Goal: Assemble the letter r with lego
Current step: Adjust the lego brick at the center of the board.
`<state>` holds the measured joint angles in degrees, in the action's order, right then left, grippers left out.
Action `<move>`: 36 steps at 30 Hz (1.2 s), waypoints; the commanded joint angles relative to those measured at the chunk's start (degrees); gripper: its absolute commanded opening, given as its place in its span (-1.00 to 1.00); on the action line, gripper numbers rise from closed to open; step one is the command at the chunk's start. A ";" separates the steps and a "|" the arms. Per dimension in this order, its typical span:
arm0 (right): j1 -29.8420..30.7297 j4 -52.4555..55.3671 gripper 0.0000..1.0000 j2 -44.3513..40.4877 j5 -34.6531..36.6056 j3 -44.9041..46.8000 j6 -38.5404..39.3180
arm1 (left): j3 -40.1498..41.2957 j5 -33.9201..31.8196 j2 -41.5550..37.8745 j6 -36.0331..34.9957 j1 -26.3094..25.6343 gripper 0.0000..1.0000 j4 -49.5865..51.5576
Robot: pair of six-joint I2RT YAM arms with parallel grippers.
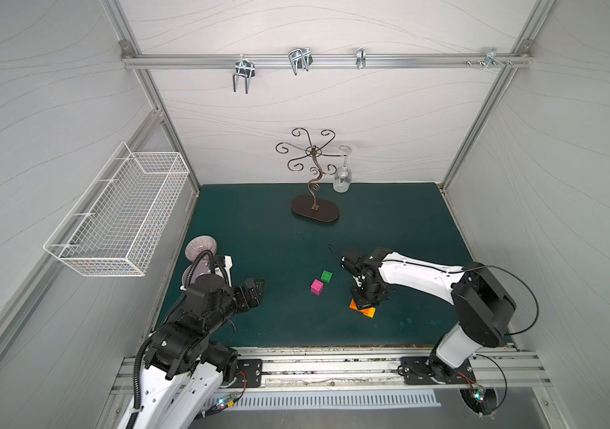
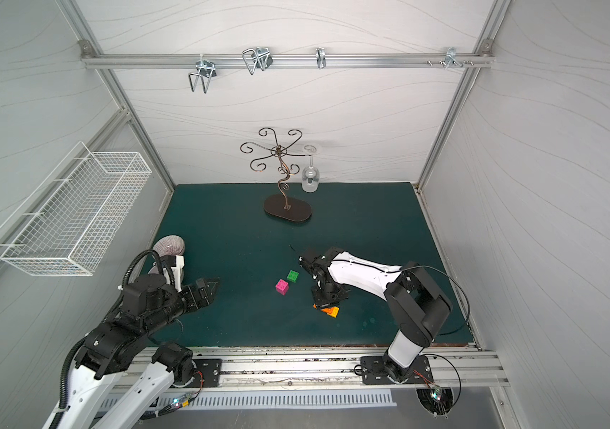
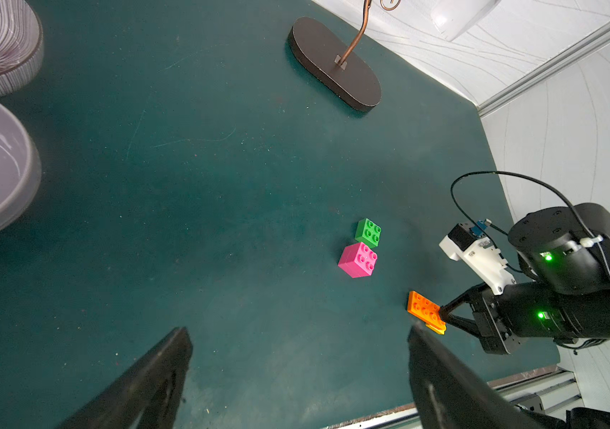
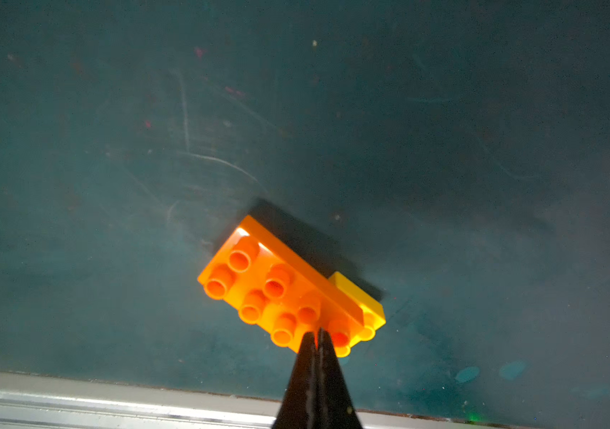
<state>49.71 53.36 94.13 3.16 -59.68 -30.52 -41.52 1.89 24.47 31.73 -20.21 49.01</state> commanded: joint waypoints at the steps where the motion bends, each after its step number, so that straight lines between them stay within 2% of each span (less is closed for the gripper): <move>1: 0.30 2.65 -1.00 1.10 1.19 -0.47 -1.21 | -0.32 -1.11 -0.40 0.36 -0.22 0.88 -2.08; 6: -1.30 1.22 -1.00 1.98 -0.24 0.95 0.10 | -0.41 -1.01 -0.12 0.29 -0.27 0.88 -2.00; 14: -2.58 -0.69 -1.00 -1.14 -2.72 4.52 -0.06 | -0.41 -1.37 0.05 0.39 -0.27 0.88 -1.91; 28: -3.90 -1.52 -1.00 -13.62 -4.49 5.04 -0.15 | -0.41 -1.13 0.84 0.35 -0.27 0.88 -1.97; 36: -4.45 1.52 -1.00 -12.85 -4.43 4.90 0.72 | -0.38 -1.10 1.00 0.33 -0.29 0.88 -2.11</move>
<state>45.60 52.03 80.64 -0.93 -55.13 -30.17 -41.52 1.21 25.23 31.75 -20.27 49.01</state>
